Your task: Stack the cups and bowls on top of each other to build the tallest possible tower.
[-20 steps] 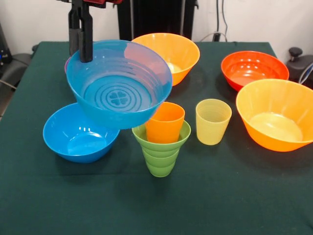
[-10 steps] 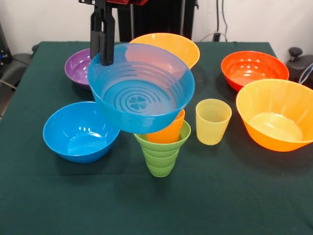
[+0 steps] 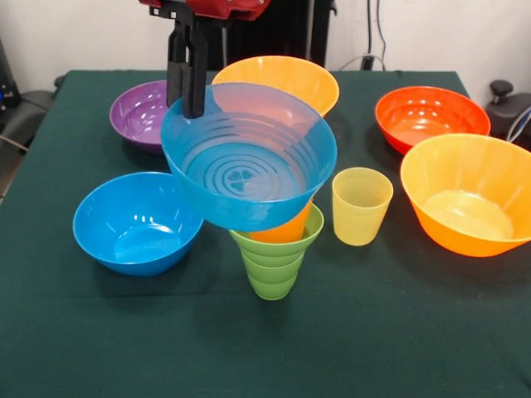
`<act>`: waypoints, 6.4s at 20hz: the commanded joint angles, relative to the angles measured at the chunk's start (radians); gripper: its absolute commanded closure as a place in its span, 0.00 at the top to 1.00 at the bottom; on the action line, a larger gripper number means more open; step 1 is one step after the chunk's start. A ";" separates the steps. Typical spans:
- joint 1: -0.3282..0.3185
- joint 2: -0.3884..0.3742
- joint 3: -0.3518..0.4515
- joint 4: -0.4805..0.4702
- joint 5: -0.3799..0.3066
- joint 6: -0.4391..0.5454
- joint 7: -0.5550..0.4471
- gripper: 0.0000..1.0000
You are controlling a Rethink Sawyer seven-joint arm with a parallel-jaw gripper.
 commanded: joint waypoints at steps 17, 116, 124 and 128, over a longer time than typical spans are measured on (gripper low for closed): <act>0.029 -0.030 0.076 0.250 0.065 -0.152 0.171 0.00; 0.057 -0.042 0.081 0.475 0.053 -0.458 0.143 0.00; 0.059 -0.031 0.083 0.481 0.053 -0.492 0.147 0.00; 0.049 -0.033 0.098 0.492 0.052 -0.507 0.146 0.00</act>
